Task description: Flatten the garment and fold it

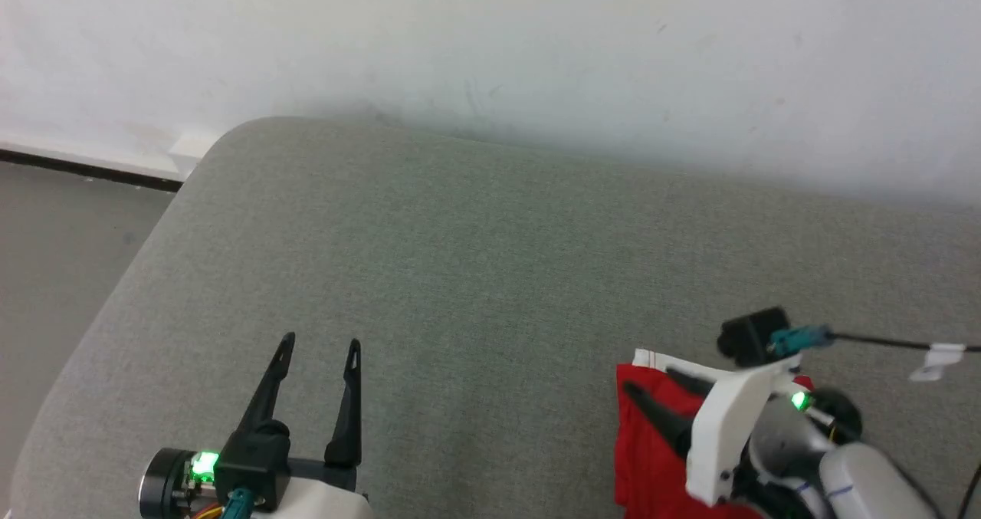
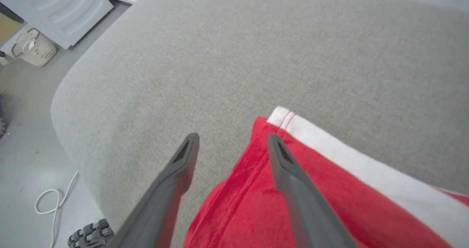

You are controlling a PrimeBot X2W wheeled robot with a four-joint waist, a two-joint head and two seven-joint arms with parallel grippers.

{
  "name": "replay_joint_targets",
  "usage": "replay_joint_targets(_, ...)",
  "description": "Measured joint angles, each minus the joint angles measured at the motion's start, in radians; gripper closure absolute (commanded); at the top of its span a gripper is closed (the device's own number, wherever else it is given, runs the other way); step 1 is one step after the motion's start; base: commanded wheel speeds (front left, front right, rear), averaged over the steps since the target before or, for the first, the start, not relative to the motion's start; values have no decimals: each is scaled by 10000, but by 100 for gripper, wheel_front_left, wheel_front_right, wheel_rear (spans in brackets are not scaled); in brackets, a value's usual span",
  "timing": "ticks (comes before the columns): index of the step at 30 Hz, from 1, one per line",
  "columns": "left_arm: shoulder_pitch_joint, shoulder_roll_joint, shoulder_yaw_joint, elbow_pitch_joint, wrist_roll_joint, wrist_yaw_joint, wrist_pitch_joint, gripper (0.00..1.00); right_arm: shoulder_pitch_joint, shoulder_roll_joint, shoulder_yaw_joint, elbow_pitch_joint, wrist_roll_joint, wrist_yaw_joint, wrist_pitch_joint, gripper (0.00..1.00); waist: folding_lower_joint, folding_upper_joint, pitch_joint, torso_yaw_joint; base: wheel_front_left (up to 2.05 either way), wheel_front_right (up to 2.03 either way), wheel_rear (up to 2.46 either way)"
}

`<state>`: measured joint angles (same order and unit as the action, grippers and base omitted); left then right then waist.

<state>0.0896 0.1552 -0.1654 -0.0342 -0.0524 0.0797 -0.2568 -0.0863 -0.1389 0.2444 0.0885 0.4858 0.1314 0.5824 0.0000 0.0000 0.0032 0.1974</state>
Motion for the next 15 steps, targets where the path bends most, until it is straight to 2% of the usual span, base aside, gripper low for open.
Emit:
replay_joint_targets(4, -91, 2, 59, -15, 2, -77, 0, 0, -786, -742, 105, -211, -213, 0, -1124, 0, 0, 0, -65, -253, 0, 0, 0)
replay_joint_targets(10, -101, -88, 117, -107, -2, -132, 0, 0, -1586, -2270, -234, -35, -1595, 0, -3417, 0, 0, 0, -126, -665, 0, 0, 0)
replay_joint_targets(13, -101, -153, 151, -148, -4, -178, -2, 0, -1609, -2683, -802, 180, -2297, 2, -4395, 0, 0, 0, -118, -859, 0, 0, 0)
replay_joint_targets(15, -102, -213, 171, -165, -12, -215, 0, 0, -1566, -2732, -1313, 215, -2619, 2, -5072, 0, 0, 0, -101, -975, 0, 0, 0)
